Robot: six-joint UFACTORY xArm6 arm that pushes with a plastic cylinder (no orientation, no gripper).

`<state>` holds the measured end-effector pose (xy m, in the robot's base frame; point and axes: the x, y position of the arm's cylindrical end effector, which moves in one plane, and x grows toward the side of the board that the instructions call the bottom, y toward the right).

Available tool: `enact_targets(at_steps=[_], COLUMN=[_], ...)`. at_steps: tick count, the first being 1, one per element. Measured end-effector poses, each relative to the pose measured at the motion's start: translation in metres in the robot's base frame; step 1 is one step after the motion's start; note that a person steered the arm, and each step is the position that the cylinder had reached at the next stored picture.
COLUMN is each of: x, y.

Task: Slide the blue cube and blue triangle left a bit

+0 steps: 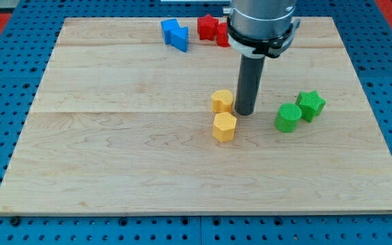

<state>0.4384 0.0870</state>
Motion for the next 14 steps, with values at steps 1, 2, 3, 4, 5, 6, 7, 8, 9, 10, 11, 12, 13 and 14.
enact_targets(at_steps=[1, 2, 3, 4, 5, 6, 7, 8, 9, 10, 11, 12, 13, 14], x=[-0.019, -0.019, -0.007, 0.003, 0.05, 0.081, 0.029, 0.015, -0.042, -0.097, -0.117, -0.149, -0.18, -0.185], y=[-0.011, -0.053, -0.051, 0.0, 0.021, -0.01, -0.055, -0.067, 0.004, -0.027, -0.062, -0.064, -0.083, -0.083])
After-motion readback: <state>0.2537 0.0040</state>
